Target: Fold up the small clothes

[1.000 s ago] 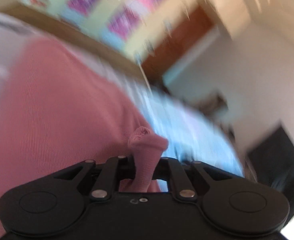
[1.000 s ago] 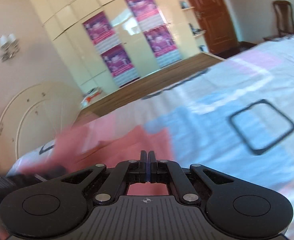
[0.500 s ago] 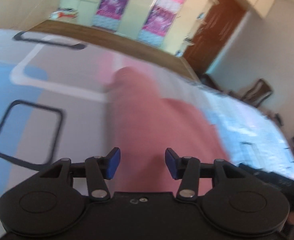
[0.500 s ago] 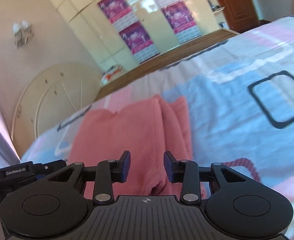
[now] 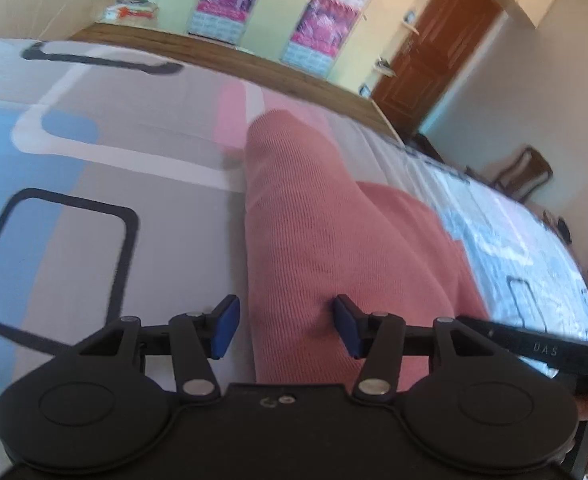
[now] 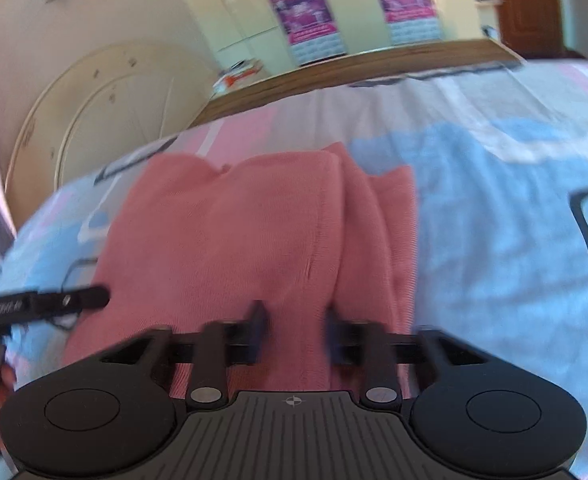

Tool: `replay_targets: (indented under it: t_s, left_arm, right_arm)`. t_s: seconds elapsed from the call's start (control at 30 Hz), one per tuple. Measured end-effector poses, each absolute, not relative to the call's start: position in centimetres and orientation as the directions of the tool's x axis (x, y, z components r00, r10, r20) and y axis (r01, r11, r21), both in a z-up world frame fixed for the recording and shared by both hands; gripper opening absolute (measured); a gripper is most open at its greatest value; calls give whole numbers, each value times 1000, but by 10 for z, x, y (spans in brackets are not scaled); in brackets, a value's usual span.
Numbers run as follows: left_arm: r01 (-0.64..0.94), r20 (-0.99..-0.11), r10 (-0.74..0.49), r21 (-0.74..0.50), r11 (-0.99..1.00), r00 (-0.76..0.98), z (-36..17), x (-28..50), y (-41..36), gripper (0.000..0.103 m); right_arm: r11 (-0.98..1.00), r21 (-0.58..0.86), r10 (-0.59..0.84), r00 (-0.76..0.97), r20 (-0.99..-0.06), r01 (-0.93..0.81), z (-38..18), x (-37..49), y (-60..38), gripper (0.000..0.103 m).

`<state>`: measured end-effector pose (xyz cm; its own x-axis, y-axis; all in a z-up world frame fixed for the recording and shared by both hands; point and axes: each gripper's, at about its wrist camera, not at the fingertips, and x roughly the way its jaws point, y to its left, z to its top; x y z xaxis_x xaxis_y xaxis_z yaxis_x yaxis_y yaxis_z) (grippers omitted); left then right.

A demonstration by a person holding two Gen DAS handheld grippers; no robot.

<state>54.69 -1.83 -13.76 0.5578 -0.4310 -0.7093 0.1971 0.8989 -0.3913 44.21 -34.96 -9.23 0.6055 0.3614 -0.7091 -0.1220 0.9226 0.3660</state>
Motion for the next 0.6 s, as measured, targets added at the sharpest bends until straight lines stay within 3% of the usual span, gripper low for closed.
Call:
replay_targets:
  t_s: [0.1, 0.23, 0.3, 0.43, 0.6]
  left_arm:
    - [238, -705, -444, -377, 895, 553, -131, 544, -25, 42]
    - [340, -662, -472, -329, 881, 583, -111, 531, -39, 40]
    - [336, -695, -436, -286, 897, 572, -117, 534, -50, 40]
    - [295, -729, -386, -258, 920, 566, -129, 542, -58, 45]
    - [309, -688, -398, -257, 916, 607, -108, 536, -44, 43]
  right_arm:
    - [947, 285, 309, 661, -684, -148, -81, 434, -341, 10]
    - [941, 316, 299, 748, -593, -125, -47, 408, -363, 10]
    - [947, 299, 281, 753, -595, -117, -44, 400, -374, 10]
    - [944, 318, 300, 640, -707, -91, -97, 419, -377, 10]
    - [936, 347, 272, 727, -630, -49, -81, 411, -389, 16]
